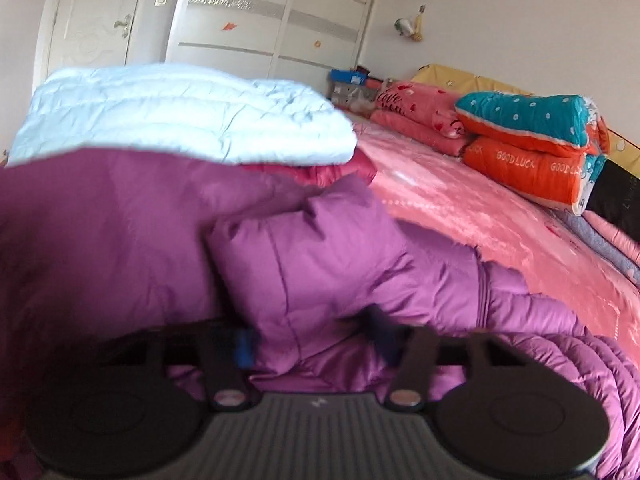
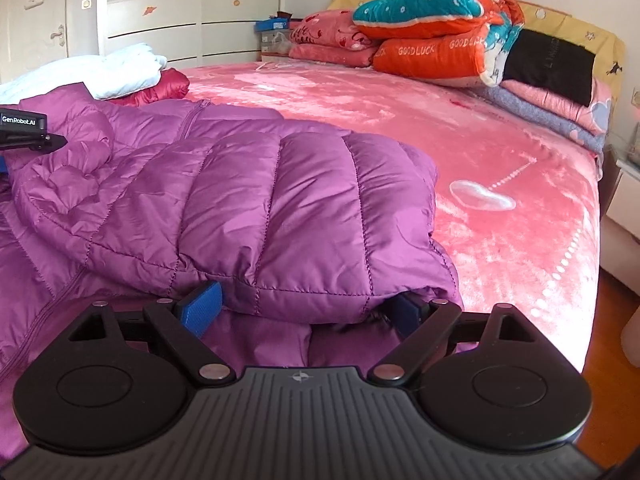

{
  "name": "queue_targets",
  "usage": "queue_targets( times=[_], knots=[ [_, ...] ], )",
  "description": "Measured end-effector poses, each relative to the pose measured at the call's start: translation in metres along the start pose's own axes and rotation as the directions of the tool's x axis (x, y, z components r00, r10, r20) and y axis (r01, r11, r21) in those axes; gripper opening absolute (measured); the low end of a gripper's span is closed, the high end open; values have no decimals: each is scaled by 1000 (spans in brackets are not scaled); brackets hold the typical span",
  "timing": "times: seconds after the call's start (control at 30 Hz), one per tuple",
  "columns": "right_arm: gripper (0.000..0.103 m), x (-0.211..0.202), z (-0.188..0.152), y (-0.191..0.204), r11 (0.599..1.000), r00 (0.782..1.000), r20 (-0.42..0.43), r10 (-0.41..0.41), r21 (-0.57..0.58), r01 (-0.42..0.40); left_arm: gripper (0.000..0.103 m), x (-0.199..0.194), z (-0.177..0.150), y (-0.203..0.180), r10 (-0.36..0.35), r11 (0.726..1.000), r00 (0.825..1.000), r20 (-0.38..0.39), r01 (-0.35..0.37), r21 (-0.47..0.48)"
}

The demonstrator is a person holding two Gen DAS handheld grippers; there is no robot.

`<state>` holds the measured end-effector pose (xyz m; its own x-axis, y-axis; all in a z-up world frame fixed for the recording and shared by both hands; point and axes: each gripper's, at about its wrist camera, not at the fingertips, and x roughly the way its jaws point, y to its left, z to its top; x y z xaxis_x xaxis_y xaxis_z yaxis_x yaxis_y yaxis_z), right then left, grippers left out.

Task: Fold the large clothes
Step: 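Fold the held side over the jacket body with the left gripper and release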

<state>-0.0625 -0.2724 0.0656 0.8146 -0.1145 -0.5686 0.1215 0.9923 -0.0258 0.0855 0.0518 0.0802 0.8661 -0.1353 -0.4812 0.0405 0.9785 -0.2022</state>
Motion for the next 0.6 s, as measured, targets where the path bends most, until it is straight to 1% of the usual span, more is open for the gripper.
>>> queue_targets(
  times=[0.07,0.13,0.23,0.37,0.43,0.47,0.53,0.6],
  knots=[
    [103,5,3,1,1000,1000,8,-8,7,8,27,-7,2,-1,7,1000,999,43,-7,-6],
    [103,11,7,2,1000,1000,16,-10,12,10,21,-9,7,3,20,1000,995,93,-18,-25],
    [103,19,12,3,1000,999,34,2,28,-2,20,-6,14,10,61,998,988,141,-58,-24],
    [103,33,19,6,999,999,29,29,31,-30,20,5,14,21,124,992,979,159,-127,6],
    [103,40,21,6,999,999,8,44,25,-44,20,12,10,24,152,986,976,154,-160,45],
    [103,43,22,5,998,999,-1,50,26,-50,23,15,6,24,163,983,975,149,-174,64],
    [103,45,23,2,997,998,-14,67,37,-66,24,18,2,26,171,979,976,135,-184,91],
    [103,46,24,-2,995,996,-24,85,46,-83,25,17,3,27,168,980,978,120,-180,89]
  ],
)
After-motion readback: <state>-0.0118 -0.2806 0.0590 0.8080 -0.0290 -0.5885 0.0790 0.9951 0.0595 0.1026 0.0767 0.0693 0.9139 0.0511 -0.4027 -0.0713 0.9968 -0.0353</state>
